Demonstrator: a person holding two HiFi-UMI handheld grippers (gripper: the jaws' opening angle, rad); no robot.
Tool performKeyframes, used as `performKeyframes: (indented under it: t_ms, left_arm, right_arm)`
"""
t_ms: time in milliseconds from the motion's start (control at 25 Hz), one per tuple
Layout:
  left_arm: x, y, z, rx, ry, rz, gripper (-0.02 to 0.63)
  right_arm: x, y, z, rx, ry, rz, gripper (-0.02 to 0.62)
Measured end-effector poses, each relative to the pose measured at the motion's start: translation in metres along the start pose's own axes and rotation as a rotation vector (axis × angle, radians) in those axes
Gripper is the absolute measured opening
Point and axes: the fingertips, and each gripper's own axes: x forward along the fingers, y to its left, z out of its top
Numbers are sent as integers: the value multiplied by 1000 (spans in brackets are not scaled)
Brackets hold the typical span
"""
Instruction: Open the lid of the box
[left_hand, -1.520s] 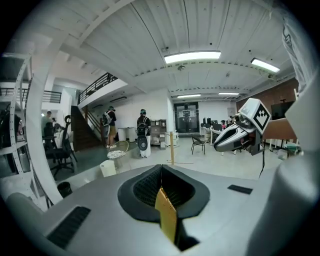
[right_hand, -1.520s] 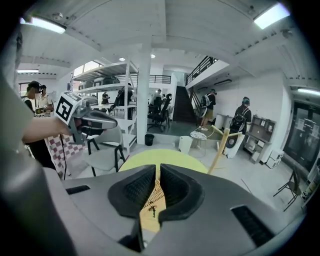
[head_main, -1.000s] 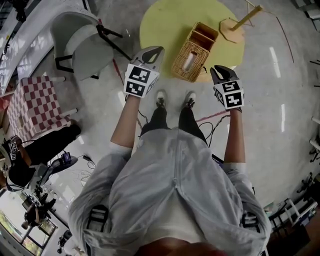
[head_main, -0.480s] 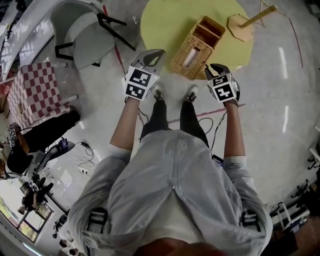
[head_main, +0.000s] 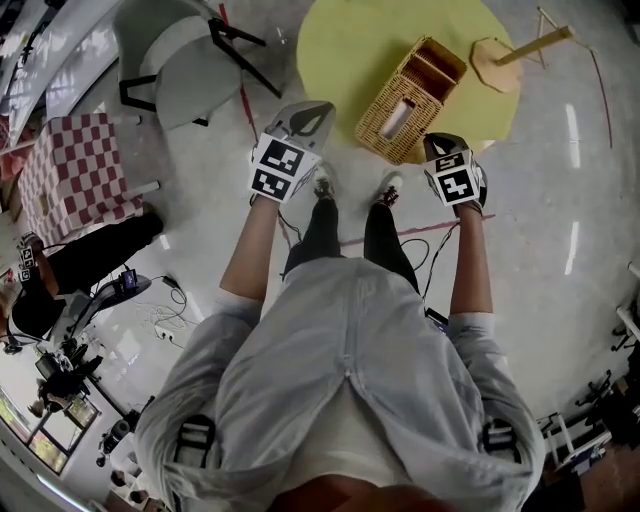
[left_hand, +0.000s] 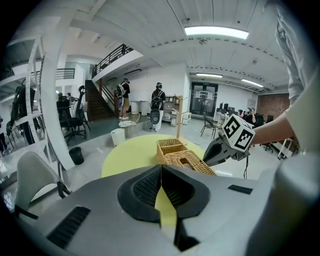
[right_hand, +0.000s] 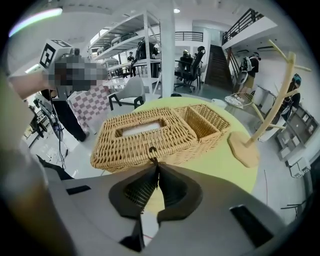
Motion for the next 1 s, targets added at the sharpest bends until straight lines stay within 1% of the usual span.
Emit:
performKeyframes:
  t_ms: [160, 320, 400, 560, 720, 840, 1000]
  left_arm:
    - [-6, 6, 6, -1, -19, -2, 29]
    - [-17, 18, 17, 6, -48, 2, 29]
    - [-23, 25, 24, 5, -65, 9, 29]
    - [-36, 37, 36, 1, -100, 16, 29]
    - [-49, 54, 43, -4, -129, 25, 29]
    - [-59, 74, 43, -14, -144, 39, 29]
    - [-69, 105, 35, -32, -145, 54, 29]
  right_arm:
    - [-13, 3, 11, 8, -14, -11, 35]
    - [-27, 3, 27, -14, -13, -33, 34]
    - [-37, 2, 39, -22, -31, -42, 34]
    - [-59, 8, 74, -32, -80, -59, 34]
    - [-66, 15, 115, -37, -140, -64, 35]
    - [-61, 21, 145, -49, -162, -66, 35]
    - [-43, 35, 183, -62, -181, -66, 35]
